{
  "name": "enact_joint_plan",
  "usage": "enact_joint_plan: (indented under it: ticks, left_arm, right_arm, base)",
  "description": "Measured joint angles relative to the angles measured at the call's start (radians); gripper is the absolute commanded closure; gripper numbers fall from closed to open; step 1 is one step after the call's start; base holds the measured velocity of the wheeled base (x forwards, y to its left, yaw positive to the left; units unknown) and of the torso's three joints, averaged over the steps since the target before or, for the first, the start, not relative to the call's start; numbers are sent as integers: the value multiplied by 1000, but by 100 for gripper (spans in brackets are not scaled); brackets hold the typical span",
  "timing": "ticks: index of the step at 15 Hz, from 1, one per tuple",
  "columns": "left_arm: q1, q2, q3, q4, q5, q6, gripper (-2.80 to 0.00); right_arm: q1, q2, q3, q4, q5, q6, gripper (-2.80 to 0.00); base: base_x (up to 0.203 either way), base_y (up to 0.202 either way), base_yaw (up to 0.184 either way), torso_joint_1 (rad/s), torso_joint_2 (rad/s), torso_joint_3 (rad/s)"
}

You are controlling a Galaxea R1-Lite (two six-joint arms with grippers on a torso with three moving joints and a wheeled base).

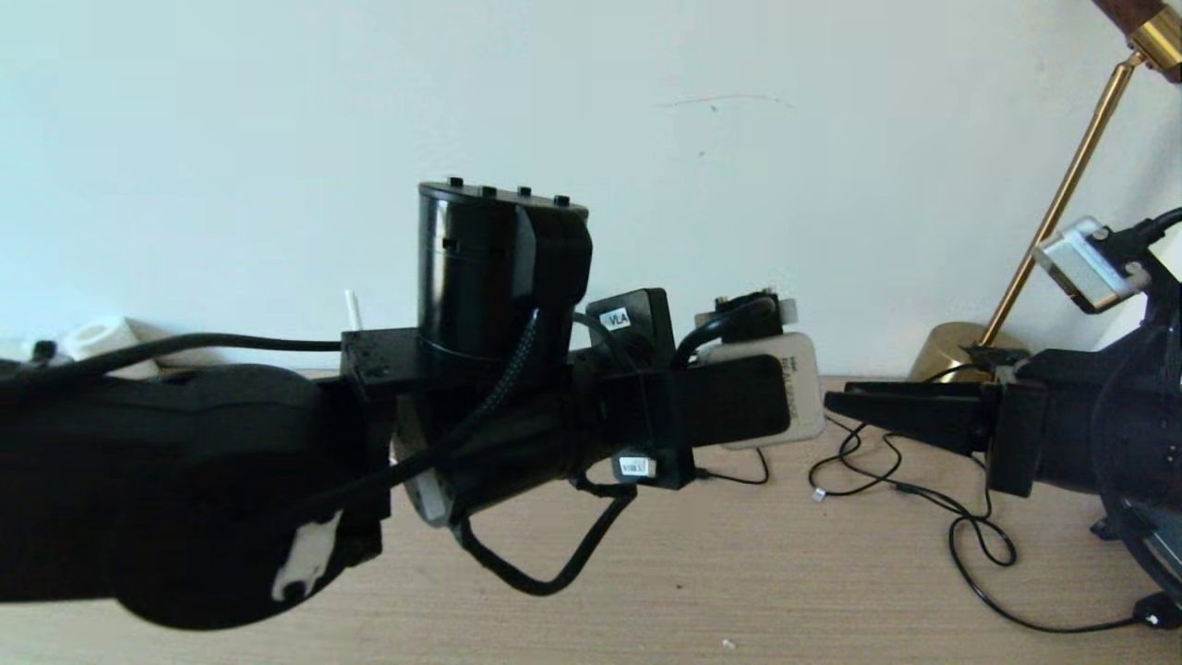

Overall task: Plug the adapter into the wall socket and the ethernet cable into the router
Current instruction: Hand it to the other hand

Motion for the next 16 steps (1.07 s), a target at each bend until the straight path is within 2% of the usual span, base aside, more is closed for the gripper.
enact_joint_plan:
  ticks: [13,16]
  left_arm:
    - [-48,66,-53,-20,-2,-3,0]
    - [-60,73,-63,-20,-1,-28,0]
  right_arm:
    - [41,1,-12,0,-2,4,-280]
    - [40,1,-15,-1,1,17,-280]
  base:
    - [0,0,0,0,0,0]
    - [0,0,0,0,0,0]
